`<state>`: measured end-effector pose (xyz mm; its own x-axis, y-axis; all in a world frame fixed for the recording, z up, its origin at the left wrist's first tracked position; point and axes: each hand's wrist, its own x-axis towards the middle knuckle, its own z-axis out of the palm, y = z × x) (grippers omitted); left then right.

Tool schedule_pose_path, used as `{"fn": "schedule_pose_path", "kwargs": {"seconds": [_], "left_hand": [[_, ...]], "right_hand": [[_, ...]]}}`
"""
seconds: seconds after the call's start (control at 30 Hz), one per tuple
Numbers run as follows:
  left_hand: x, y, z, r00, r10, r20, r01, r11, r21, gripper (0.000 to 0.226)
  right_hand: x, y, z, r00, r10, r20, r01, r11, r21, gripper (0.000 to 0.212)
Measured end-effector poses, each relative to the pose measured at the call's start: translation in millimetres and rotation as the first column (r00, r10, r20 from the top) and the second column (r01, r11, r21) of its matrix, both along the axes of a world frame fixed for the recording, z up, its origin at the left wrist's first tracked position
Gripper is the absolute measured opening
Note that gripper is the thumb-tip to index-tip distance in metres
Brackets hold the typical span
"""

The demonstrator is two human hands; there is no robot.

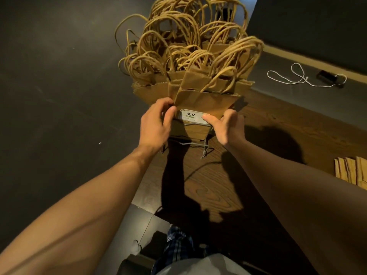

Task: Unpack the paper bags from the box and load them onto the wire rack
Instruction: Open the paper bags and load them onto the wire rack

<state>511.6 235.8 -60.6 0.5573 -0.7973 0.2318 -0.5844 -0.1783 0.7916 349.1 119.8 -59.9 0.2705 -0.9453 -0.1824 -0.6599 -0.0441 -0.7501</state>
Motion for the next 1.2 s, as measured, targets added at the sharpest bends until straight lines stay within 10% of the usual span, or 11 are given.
{"fn": "schedule_pose_path", "kwargs": {"seconds": [0.4,0.67,0.93,1.2], "left_hand": [[42,6,1,0.925,-0.314,0.216,0.26,0.935,0.242,0.027],[49,4,-6,0.971,-0.175,0.165,0.148,0.975,0.163,0.016],[59,8,-27,0.993,-0.031,0.112,-0.035,0.84,0.542,0.022],[43,4,-17,0.993,-0.02,0.12,-0.026,0.927,0.373,0.033]], "right_hand": [[14,-2,-13,0.971,-0.014,-0.238,0.016,1.0,0.004,0.068],[0,-5,-25,0.994,-0.097,0.042,0.094,0.993,0.074,0.019],[-8,3,-18,0.994,0.058,-0.095,-0.05,0.995,0.082,0.023],[-5,8,-10,0.993,0.1,-0.057,-0.092,0.988,0.128,0.041]]}}
